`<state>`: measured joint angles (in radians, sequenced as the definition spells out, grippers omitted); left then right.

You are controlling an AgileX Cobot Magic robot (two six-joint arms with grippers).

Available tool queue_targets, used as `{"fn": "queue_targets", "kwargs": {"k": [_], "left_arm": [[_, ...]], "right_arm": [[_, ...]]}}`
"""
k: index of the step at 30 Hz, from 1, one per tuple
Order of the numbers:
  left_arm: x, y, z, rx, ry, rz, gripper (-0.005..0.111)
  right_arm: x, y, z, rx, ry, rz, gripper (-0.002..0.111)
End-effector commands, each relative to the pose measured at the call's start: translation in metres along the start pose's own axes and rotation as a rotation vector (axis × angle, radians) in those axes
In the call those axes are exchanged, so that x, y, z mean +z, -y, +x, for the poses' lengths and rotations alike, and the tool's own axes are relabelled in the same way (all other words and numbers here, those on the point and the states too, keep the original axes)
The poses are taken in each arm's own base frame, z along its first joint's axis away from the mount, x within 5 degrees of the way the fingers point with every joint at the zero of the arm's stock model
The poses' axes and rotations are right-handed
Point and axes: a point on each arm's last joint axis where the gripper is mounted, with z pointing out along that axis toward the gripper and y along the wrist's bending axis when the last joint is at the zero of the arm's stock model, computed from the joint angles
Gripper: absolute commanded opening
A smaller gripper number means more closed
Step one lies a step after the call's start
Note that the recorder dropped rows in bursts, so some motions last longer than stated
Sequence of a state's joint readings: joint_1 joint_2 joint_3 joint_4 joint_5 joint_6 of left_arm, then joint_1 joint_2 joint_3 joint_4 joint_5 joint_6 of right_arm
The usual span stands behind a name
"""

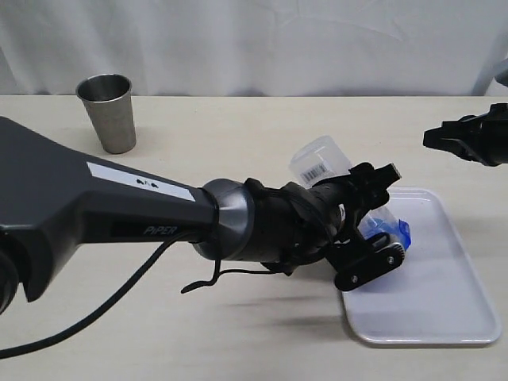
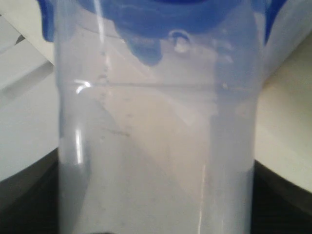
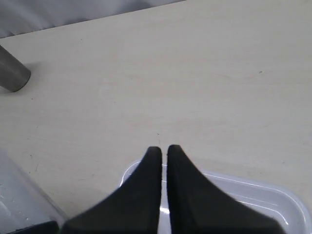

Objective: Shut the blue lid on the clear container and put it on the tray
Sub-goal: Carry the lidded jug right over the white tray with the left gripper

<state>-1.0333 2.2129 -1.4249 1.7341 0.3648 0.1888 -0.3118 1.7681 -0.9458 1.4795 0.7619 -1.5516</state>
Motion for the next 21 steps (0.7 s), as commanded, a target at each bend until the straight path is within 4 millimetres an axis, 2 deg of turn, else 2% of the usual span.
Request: {"fn": "queue_targets", "kwargs": {"k": [1,14,16,21], "left_arm": [[-0.0022,-0.0052,0.0028,0.030,-0.019,-0.015,0.000],[-0.0022,-0.0051,0.0029,-0.007,-0.021,-0.015,0.000],[-0.0022,-0.0051,0.0029,-0.080,-0.020,-0.015,0.000],[-0.0014,-0.0049,0.0009,-0.664,0.031,-0.012,0.000]], "right_arm": [[-0.0002,-0.0015,-0.0010,-0.010,0.003,-0.011,0.004],[-0.0002,-0.0015,-0.0010,-0.010,0.003,-0.011,0.004],[-0.0002,-0.0015,-0.0010,-0.010,0.003,-0.011,0.004],[-0.0002,-0.0015,-0.0010,-0.010,0.003,-0.011,0.004]]}}
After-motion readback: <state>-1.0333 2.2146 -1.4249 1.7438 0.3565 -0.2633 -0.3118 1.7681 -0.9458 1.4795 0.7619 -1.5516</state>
